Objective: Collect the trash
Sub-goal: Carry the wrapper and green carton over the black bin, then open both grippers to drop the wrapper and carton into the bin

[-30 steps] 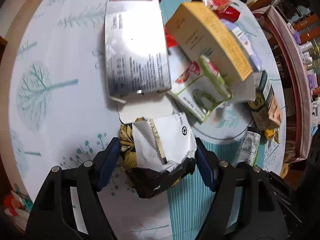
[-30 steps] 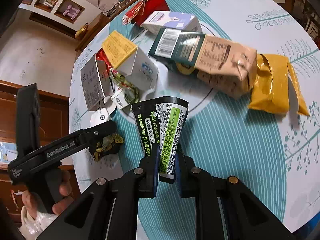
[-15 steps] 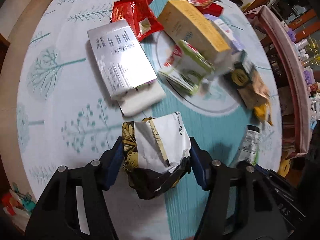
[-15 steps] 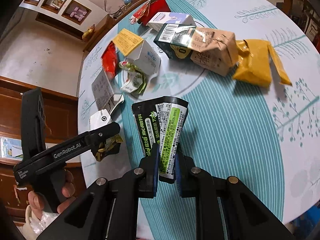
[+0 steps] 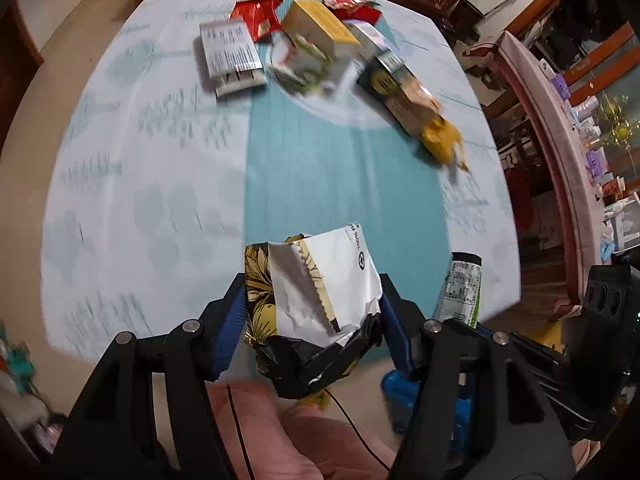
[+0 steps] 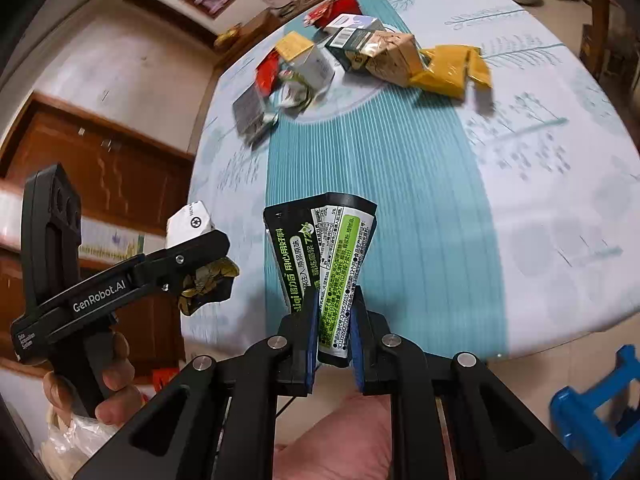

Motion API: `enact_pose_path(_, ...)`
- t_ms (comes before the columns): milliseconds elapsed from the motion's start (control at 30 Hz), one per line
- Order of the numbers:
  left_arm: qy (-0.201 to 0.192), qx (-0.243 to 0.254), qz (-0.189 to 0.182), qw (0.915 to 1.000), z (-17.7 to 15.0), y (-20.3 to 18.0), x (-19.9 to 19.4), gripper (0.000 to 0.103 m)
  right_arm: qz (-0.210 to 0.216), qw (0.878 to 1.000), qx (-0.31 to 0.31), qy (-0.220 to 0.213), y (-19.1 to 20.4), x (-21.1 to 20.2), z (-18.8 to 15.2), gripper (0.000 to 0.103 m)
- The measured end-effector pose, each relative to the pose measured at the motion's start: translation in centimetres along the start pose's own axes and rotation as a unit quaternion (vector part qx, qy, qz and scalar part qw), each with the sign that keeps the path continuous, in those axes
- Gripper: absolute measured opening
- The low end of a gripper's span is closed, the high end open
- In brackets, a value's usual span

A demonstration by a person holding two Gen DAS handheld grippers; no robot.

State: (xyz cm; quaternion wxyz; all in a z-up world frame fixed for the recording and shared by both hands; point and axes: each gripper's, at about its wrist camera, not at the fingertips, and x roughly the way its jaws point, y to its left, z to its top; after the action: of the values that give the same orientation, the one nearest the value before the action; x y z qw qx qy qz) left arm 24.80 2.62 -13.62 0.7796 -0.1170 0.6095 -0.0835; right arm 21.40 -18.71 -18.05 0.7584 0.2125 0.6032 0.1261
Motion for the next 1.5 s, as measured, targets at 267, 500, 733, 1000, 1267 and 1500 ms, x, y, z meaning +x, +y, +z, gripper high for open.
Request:
enact_pose_path(267, 0.015, -0.02, 0.001, 0.9997, -10.8, -3.3, -0.2, 0.059, 0.001, 0.999, -0.033, 0.041, -4.5, -3.0, -9.0, 0.014)
enact_pose_path(500, 0.048, 0.002, 0.025, 0.9985, -17.9, -4.6, 1.5, 0.059, -0.006, 0.995, -0.011, 0.102, -8.6, -1.6, -15.6, 0.014)
enact_pose_path(733, 0.058, 0.037, 0.052, 0.9962, -21.4, -4.0, 5.9, 0.059, -0.022, 0.991, 0.018, 0.132, -12.0, 2.4, -19.8, 0.014)
enact_pose_path(1000, 0.081, 0.052, 0.057, 0.9937, -24.3, -0.9, 14.6, 0.06, -0.059, 0.987, 0.036, 0.142, -15.6, 10.7, -22.3, 0.014)
enact_pose_path(1267, 0.111, 0.023, 0.041, 0.9927, -25.7, 3.2, 24.6, 0.064, -0.097, 0.984, 0.054, 0.141, -19.7, 20.5, -23.2, 0.014)
enact_pose_path(1500, 0.119, -0.006, 0.033, 0.9924, -25.2, 5.6, 29.6, 0.069, -0.107, 0.983, 0.066, 0.133, -21.8, 25.6, -24.1, 0.014)
